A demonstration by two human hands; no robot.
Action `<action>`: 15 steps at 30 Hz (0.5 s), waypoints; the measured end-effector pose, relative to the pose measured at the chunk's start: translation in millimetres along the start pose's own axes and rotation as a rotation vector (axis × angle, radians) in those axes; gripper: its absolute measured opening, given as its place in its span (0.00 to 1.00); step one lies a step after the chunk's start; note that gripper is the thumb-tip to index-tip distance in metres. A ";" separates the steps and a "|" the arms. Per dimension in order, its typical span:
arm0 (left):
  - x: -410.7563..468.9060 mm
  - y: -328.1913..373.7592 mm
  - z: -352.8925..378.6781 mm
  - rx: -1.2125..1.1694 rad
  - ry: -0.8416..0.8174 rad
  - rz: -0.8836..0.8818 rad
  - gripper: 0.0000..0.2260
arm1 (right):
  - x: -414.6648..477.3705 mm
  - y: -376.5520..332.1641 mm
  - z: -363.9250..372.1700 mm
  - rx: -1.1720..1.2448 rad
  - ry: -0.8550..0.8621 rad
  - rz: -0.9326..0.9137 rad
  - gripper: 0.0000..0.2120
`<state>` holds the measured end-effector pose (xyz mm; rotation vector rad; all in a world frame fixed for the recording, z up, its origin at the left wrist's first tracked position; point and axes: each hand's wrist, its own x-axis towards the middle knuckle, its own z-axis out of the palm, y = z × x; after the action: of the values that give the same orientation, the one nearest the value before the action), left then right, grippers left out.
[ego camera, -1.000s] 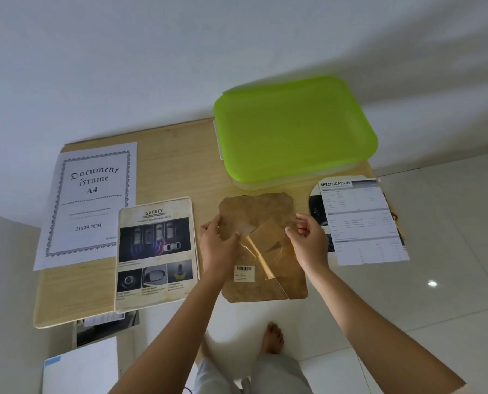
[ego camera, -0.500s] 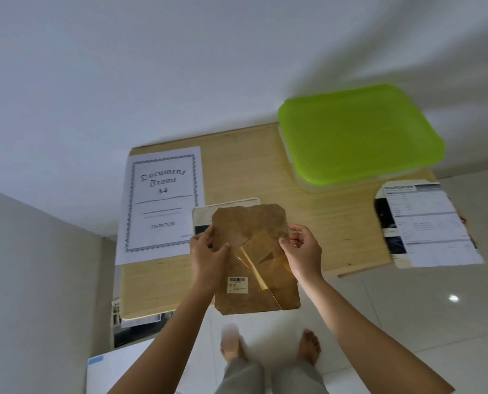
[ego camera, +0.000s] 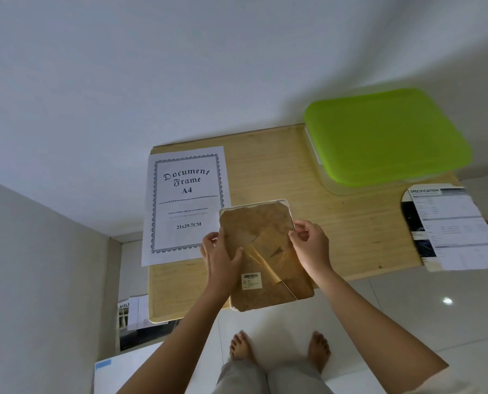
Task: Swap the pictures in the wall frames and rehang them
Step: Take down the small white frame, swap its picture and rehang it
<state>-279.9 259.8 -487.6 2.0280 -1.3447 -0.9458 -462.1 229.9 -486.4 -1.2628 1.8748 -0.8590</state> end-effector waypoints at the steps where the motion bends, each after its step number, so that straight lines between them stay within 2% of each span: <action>1: -0.2 -2.3 0.9 0.000 -0.015 0.013 0.29 | -1.0 2.2 0.3 -0.034 -0.014 -0.030 0.15; 6: -0.8 -7.3 3.1 0.040 -0.054 0.068 0.33 | -11.5 13.1 -6.2 -0.198 -0.133 -0.163 0.23; 15: 5.6 -6.6 0.3 0.169 -0.093 0.066 0.34 | -3.9 14.5 -6.0 -0.331 -0.183 -0.262 0.24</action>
<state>-275.0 257.1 -494.1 2.0703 -1.5800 -0.9351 -473.0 238.8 -494.6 -1.7574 1.7767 -0.5504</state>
